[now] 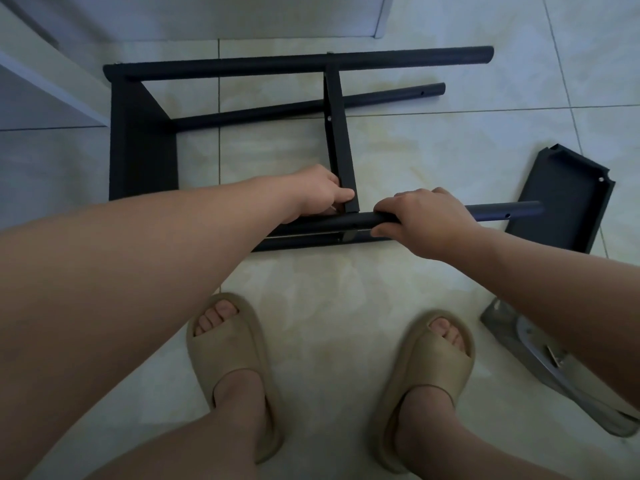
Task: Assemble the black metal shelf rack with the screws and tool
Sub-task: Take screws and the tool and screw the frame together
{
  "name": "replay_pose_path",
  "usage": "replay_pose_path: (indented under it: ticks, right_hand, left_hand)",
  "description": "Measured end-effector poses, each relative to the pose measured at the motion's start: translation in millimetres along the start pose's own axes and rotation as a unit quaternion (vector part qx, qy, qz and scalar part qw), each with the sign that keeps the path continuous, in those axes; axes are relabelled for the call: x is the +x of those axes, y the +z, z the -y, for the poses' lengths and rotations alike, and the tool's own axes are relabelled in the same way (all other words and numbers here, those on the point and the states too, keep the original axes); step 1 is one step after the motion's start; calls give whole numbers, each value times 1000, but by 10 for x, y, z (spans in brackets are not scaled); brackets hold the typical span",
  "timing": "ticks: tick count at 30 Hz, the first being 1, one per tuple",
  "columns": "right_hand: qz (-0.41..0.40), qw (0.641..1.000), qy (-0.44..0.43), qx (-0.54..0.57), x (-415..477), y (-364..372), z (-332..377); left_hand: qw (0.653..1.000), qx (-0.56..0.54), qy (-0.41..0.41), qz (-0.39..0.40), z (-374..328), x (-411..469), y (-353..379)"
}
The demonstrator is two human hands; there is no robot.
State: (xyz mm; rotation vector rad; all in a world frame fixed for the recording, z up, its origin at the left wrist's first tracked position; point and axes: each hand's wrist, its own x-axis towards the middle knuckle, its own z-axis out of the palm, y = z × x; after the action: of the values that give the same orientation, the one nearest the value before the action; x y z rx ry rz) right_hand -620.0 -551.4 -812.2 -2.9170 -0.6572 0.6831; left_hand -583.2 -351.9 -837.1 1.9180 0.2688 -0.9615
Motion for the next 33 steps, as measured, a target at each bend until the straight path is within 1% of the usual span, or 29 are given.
replay_pose_path:
  ticks: [18,27,33]
  right_hand:
    - [17,999,18,23,38,47,50]
    - [23,999,27,23,37,54,59]
    - [27,999,30,27,43,32,63]
  left_hand:
    - [1000,28,-2,0,0,-69,20]
    - [998,58,-8,-13,-29,-101,25]
    - [998,54,0,-15,53,-70,-21]
